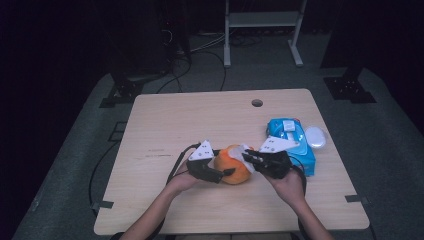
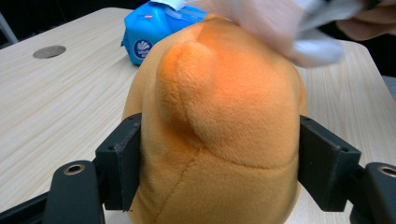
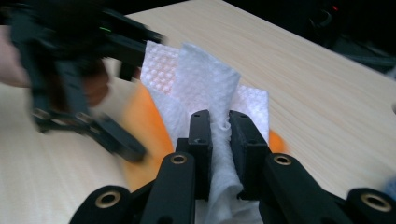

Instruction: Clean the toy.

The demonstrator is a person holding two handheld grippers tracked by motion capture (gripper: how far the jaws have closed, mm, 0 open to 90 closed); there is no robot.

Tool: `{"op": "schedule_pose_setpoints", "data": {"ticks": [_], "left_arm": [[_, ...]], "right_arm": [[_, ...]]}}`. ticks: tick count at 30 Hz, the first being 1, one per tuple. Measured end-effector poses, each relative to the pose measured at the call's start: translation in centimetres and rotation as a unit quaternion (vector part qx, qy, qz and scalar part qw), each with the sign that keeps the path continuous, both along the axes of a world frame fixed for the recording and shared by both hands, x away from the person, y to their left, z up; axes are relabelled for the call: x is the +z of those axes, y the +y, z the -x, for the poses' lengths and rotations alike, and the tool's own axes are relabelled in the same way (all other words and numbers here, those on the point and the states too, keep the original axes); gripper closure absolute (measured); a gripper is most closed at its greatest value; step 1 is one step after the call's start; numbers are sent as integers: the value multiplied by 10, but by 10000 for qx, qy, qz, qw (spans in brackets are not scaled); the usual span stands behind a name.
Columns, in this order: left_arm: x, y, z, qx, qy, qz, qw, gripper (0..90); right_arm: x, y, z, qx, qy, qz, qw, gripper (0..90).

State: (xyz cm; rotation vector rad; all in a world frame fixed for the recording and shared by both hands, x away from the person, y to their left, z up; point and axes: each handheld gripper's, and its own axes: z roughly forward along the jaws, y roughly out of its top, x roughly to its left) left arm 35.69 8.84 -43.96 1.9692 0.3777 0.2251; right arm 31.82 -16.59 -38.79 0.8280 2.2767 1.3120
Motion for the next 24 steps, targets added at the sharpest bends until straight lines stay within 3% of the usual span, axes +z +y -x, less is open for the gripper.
{"op": "schedule_pose_setpoints", "data": {"ticks": [1,2,4,10,14,18,20,24], "left_arm": [[0,0,0,0,0,0,10000,252],[0,1,-2,30,55,35,10000,252],[0,-1,-2,80,82,52,9999,252],[0,-7,1,180,91,53,9998,252],[0,-6,3,175,92,62,9998,253],[-1,-5,3,160,60,62,9998,254],[-1,-5,3,164,64,57,9998,253],[0,-8,5,84,-2,-35,10000,254]], "right_arm": [[0,0,0,0,0,0,10000,788],[-7,-14,-3,-147,203,-132,9996,788],[-10,-17,-2,-163,248,-187,9994,788],[-6,5,9,332,200,-290,9988,786],[-5,12,8,381,118,-236,9989,788],[-6,-3,1,46,88,-311,9995,787],[-10,-15,-3,-152,185,-406,9989,787],[-14,-21,-2,-178,297,-515,9981,787]]}}
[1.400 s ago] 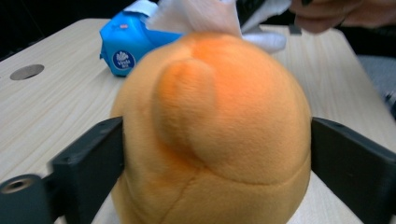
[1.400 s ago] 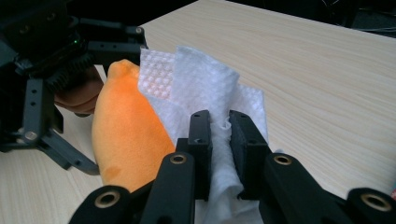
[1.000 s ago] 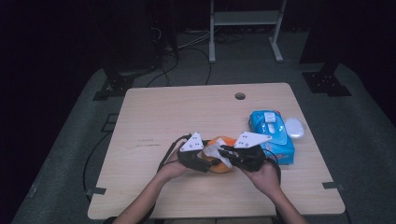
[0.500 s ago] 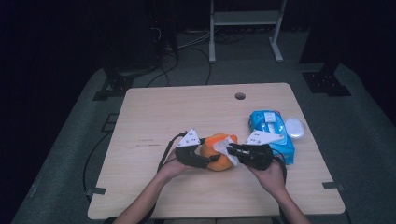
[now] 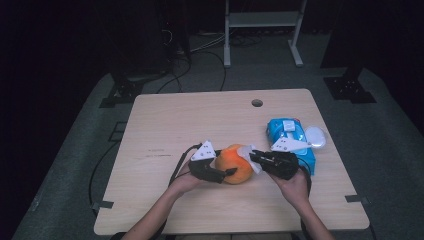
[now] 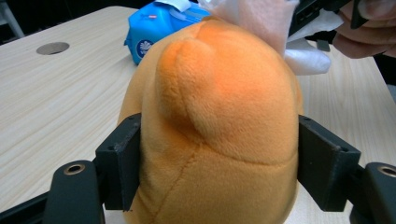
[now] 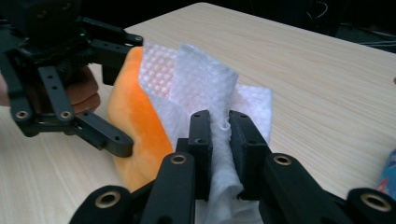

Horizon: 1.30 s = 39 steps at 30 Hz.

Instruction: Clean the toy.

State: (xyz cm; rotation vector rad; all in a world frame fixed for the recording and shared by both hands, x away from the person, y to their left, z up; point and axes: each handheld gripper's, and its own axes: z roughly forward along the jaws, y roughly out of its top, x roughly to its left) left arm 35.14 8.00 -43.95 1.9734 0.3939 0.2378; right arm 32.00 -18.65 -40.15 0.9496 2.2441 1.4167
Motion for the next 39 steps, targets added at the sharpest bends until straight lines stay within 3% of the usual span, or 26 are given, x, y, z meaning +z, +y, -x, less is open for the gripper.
{"op": "schedule_pose_setpoints", "data": {"ticks": [7,10,13,15,17,19,23,27,28,32,39], "left_arm": [[0,-8,11,-109,-274,-242,9993,254],[-1,-9,14,-190,-387,-314,9986,254],[-1,-11,18,-297,-540,-404,9973,255],[-1,-13,20,-330,-602,-451,9966,254],[-2,-15,21,-381,-680,-527,9956,254],[-1,-17,23,-436,-752,-641,9942,254],[-2,-18,27,-534,-867,-748,9920,254],[-3,-18,29,-610,-910,-770,9910,253],[-3,-18,30,-634,-929,-780,9906,253],[-3,-22,33,-748,-1071,-895,9874,253],[-5,-27,41,-1050,-1303,-1057,9802,247]], "right_arm": [[9,24,12,474,-187,-63,9987,785],[12,24,12,439,-250,27,9987,785],[11,12,6,149,-248,45,9996,785],[6,0,0,20,-74,-48,10000,785],[4,-5,0,31,48,-113,9999,785],[5,-2,4,66,25,-29,10000,785],[9,11,11,391,29,-98,9992,785],[12,19,13,518,-45,124,9986,784],[12,17,11,502,26,116,9987,784],[9,6,3,280,208,60,9994,784],[10,19,8,552,184,62,9983,781]]}}
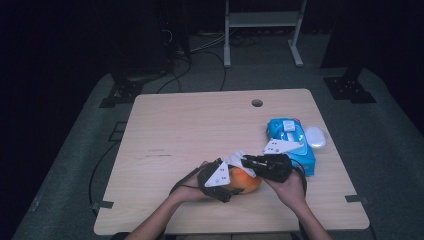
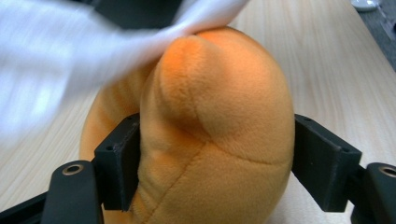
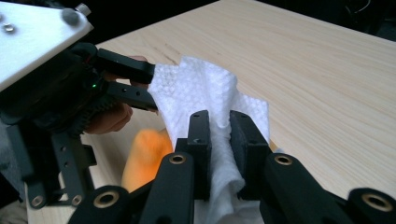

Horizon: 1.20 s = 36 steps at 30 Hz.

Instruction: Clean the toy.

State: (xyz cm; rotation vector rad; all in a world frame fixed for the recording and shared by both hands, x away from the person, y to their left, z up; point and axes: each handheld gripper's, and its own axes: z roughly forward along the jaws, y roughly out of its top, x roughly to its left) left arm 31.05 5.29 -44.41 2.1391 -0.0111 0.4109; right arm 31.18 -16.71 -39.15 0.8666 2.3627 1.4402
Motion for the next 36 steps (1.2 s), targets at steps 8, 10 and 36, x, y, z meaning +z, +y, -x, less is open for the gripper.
{"op": "schedule_pose_setpoints", "data": {"ticks": [8,10,36], "left_arm": [[1,2,-2,-99,134,103,9998,251],[0,1,-3,-67,136,135,9998,253],[1,17,-19,308,698,481,9959,261]], "right_arm": [[-7,-19,-13,-320,227,141,9991,782],[-7,-21,-11,-321,271,187,9989,783],[-9,-45,-13,-568,394,-21,9976,788]]}}
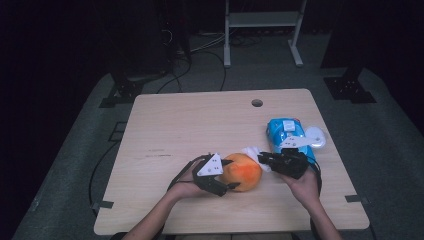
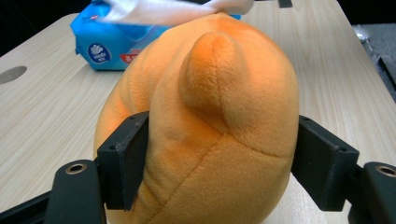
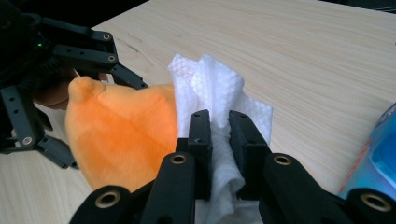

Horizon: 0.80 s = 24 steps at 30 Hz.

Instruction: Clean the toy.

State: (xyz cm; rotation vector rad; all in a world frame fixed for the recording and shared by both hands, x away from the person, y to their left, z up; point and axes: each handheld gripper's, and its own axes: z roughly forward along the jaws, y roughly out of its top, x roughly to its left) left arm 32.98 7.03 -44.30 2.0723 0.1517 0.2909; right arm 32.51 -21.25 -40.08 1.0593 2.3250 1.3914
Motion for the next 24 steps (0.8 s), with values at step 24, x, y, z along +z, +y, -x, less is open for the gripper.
{"op": "schedule_pose_setpoints", "data": {"ticks": [24], "left_arm": [[-2,11,-12,245,538,358,9976,258]], "right_arm": [[-6,-2,-5,-33,160,-416,9990,782]]}}
